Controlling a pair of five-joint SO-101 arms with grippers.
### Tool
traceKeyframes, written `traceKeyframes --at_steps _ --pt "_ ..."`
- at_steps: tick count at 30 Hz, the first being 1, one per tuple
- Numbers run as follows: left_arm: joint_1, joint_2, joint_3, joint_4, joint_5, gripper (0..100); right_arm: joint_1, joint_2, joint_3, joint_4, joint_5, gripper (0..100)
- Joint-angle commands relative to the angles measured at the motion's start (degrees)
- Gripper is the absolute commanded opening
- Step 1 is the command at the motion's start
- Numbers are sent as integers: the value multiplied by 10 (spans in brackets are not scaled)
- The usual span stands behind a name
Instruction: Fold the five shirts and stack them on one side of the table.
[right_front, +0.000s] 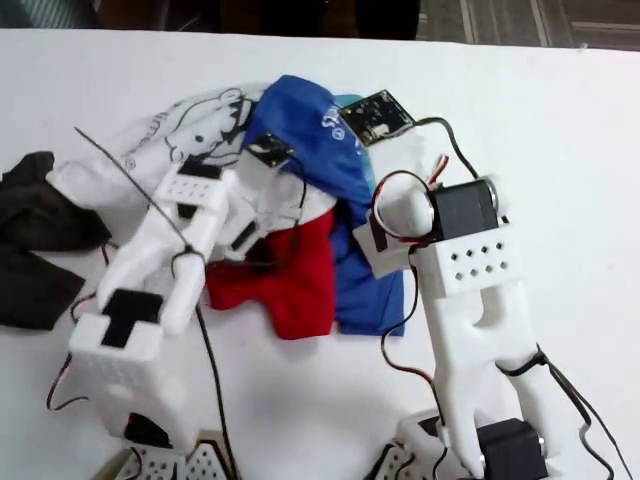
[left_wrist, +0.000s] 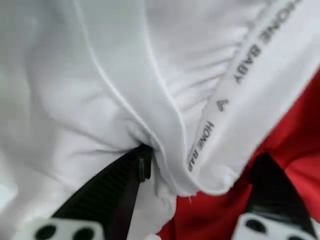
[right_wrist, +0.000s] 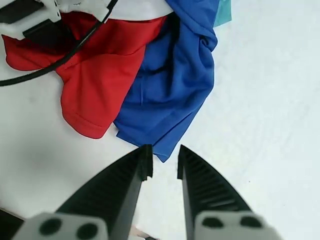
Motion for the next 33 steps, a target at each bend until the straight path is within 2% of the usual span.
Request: traceKeyframes --at_steps 1,3,4,5,7,14,18,21,24,27,30,33 --pt "-15 40 -85 67 -2 210 4 -3 -22 8 -1 91" --pt "-15 47 -124 98 4 27 4 -3 -22 8 -1 91" --pt "-15 46 -136 110 4 14 4 -3 -22 8 -1 91" --pt "-16 40 -148 126 9 55 4 -3 -22 8 -1 91" --pt "-24 18 -170 150 29 18 4 -3 -22 8 -1 91" --pt "-69 -135 -233 261 38 27 4 2 -21 6 -2 91" --pt "-82 -231 -254 345 -18 27 4 2 -21 5 -2 91" --pt "-112 -295 -250 377 -47 27 4 2 -21 5 -2 91" --pt "-199 -347 -232 369 -80 27 4 2 -21 5 -2 91" --pt "-330 -379 -206 323 -128 27 4 2 -21 5 -2 91" --pt "-464 -389 -183 231 -164 27 4 2 -21 5 -4 91" --pt "-560 -380 -136 117 -182 27 0 3 -21 4 -5 91"
